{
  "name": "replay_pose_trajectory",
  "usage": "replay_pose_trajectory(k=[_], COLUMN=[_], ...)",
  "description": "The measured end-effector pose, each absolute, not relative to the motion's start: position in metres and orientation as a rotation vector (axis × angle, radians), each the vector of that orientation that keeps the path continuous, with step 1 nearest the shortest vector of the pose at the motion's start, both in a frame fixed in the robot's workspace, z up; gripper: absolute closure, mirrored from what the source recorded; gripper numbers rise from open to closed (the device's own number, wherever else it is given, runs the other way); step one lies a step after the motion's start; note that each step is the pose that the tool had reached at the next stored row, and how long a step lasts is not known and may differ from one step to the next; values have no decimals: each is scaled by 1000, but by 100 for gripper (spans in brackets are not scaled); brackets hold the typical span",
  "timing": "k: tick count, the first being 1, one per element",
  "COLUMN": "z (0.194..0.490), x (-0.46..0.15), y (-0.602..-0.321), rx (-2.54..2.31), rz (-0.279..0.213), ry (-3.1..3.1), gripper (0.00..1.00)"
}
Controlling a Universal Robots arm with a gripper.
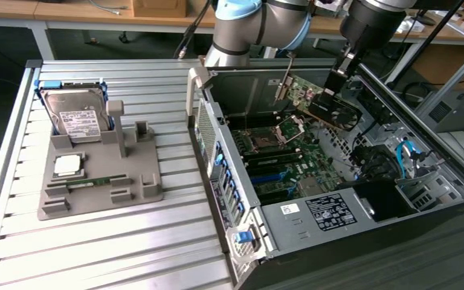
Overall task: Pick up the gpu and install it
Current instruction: 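Insert the gpu into the slot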
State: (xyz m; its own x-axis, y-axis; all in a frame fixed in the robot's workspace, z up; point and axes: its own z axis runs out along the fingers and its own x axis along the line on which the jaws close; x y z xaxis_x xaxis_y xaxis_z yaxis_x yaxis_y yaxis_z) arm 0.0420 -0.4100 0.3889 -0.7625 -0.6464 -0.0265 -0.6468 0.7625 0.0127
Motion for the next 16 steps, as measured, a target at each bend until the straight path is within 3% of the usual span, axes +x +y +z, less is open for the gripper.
replay_pose_trajectory(k=[16], z=[387], x=[42], y=[-410], rx=[-1548], rz=[38], ry=[2714], gripper=[73])
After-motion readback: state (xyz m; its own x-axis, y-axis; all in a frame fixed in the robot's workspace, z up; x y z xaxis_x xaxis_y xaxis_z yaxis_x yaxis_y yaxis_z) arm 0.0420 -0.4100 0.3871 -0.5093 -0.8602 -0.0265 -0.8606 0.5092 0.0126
